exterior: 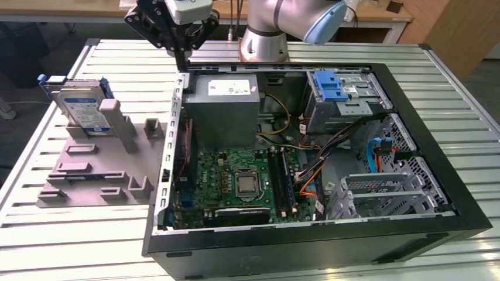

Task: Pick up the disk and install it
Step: 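Reach for the disk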

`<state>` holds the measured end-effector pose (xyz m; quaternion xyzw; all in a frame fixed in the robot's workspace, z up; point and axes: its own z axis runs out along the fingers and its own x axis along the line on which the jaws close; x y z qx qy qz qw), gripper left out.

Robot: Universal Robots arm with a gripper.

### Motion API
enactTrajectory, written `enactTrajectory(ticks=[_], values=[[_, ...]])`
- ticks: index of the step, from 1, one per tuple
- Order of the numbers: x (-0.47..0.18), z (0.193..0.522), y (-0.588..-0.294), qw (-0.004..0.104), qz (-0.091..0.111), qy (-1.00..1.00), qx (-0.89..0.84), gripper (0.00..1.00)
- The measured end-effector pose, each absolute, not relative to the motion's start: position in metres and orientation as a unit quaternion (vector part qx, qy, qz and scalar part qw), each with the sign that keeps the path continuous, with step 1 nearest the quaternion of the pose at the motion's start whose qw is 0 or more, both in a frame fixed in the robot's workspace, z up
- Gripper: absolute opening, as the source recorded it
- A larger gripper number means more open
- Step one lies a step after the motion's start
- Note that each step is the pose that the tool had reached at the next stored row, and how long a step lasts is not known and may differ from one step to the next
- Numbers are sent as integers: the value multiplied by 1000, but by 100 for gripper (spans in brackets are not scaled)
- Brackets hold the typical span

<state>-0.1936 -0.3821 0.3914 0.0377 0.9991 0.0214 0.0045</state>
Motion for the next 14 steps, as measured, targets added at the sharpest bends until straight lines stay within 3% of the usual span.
enactTrajectory(ticks=[14], values=[[-206, 391, -381, 5, 21, 999, 38, 11]])
